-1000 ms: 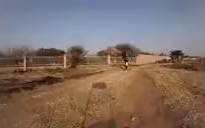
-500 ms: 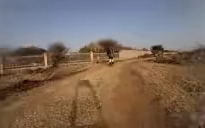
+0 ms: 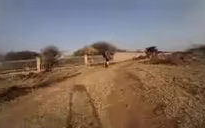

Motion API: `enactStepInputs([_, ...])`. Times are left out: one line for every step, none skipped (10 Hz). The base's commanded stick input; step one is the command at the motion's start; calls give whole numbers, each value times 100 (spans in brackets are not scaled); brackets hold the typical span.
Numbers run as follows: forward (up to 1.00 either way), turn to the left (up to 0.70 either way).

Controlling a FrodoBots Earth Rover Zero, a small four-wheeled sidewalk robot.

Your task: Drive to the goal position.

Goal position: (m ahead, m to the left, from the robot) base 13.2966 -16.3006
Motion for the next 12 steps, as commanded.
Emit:
enactStepInputs([70,-12])
enactStepInputs([70,-31])
enactStepInputs([70,-27])
enactStepInputs([70,-4])
enactStepInputs([70,0])
enactStepInputs([70,0])
enactStepInputs([70,0])
enactStepInputs([70,0])
enactStepInputs([70,0])
enactStepInputs([70,-14])
enactStepInputs([70,-33])
enactStepInputs([70,-33])
